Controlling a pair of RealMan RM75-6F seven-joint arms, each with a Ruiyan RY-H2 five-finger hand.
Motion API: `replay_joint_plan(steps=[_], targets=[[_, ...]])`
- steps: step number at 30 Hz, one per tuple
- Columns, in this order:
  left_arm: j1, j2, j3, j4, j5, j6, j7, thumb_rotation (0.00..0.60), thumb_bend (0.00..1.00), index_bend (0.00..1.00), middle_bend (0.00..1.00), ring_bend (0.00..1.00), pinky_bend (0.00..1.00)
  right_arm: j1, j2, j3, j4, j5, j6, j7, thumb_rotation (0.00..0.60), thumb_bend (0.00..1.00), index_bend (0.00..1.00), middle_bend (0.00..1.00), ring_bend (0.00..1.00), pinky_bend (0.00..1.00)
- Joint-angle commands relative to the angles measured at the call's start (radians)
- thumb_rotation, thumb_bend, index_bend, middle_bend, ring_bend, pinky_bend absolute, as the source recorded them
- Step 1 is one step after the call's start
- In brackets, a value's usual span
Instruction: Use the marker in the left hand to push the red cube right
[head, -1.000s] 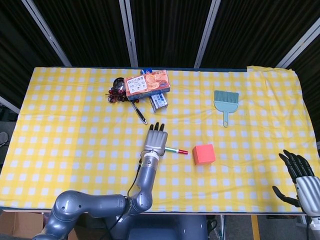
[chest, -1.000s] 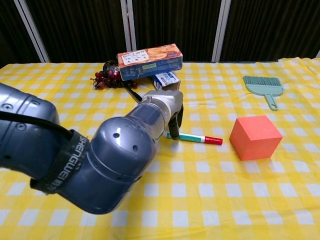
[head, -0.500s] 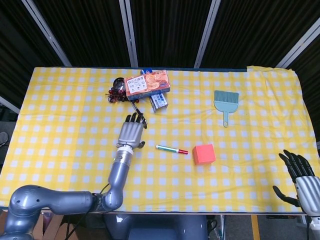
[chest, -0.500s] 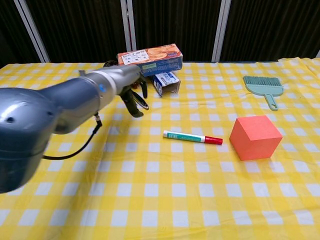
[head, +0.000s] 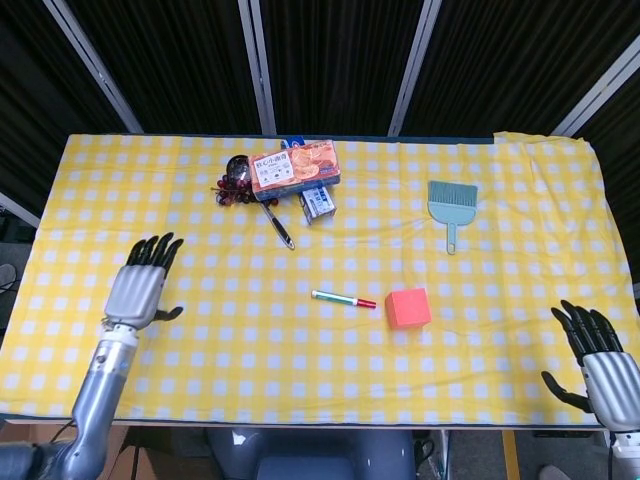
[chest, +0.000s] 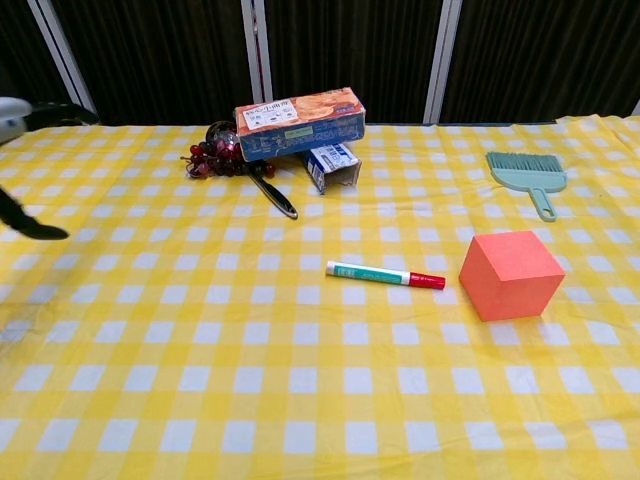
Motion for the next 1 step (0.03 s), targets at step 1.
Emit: replay_joint_plan(steps=[1], targets=[[0.168, 0.112, 0.167, -0.016, 0.197, 0.100, -0.158, 0.600, 0.10, 0.00, 0.00, 0.00, 0.00, 0.005, -0.013, 0.005, -0.005, 0.004, -0.009, -0.029, 0.600, 0.34, 0.00, 0.00, 0.00, 0.05]])
